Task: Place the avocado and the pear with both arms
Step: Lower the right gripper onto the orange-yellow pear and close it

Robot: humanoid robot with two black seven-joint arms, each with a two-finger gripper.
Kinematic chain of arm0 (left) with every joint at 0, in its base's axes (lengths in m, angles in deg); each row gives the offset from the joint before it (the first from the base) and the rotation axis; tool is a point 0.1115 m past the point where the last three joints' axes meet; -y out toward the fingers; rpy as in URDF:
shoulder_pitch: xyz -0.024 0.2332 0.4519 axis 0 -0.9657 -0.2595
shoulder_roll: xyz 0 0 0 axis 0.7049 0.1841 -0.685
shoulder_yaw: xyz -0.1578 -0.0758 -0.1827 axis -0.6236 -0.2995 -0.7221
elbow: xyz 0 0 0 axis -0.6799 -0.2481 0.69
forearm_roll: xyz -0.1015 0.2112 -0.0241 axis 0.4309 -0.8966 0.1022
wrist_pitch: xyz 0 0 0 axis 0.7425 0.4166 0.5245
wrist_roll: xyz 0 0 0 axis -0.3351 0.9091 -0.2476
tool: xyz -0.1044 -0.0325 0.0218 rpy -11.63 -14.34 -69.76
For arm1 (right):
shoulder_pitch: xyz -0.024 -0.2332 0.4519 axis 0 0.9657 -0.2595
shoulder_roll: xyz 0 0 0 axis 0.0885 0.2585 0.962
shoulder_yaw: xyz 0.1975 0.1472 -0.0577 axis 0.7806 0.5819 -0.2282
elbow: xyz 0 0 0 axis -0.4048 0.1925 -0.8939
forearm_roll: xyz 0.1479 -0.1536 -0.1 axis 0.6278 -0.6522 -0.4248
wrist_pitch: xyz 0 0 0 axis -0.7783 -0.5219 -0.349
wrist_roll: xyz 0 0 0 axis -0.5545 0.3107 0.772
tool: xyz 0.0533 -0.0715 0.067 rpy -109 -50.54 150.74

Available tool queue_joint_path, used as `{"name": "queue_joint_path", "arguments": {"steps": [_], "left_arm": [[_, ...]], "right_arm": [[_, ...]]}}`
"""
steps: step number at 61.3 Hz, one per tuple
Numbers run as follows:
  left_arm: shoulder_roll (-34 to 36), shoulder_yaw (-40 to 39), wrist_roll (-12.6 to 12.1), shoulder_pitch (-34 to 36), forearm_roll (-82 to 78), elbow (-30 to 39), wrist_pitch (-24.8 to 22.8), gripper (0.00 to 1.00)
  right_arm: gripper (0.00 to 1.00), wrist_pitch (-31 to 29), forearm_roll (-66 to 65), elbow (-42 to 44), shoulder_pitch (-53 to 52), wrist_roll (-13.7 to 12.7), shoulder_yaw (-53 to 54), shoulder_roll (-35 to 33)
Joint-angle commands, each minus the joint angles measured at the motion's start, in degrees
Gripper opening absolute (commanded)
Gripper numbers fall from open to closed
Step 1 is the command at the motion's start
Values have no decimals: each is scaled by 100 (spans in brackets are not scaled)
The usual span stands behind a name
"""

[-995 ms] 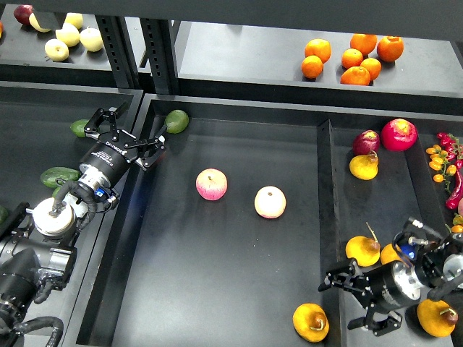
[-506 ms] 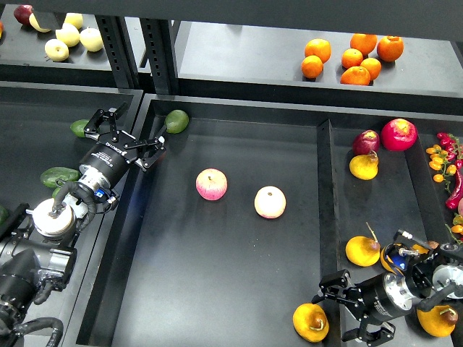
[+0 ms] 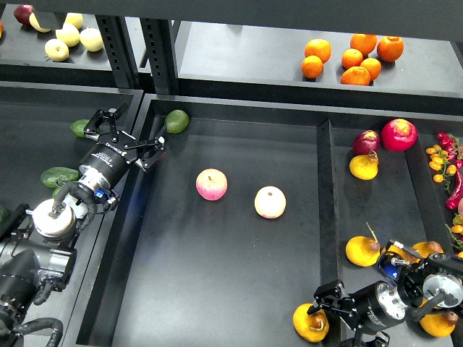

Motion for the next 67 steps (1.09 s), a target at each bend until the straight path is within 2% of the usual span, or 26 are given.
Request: {"name": "queue_joint_path", "arguments": {"steps": [1,32,49,50,55,67], "left_arm": [[0,0,0,-27,-1,20,0,99],[0,0,0,-45,-1,38,0,99],[0,0,0,-80,-1,64,0,99],[0,0,0,-80,-1,64,0,99],[0,0,0,-80,8,73,0,99],[0,8,-9,-80,-1,64,0,99]], "right_arm": [[90,0,-1,46,-7,0,21,29],[77,0,-203,222,-7,0,74,196],[59,0,-203,354,37,0,276,328],[54,0,-203,371,37,0,276,328],[45,0,-203,380,28,0,285,328],[29,0,-203,433,28,0,408,328]]}}
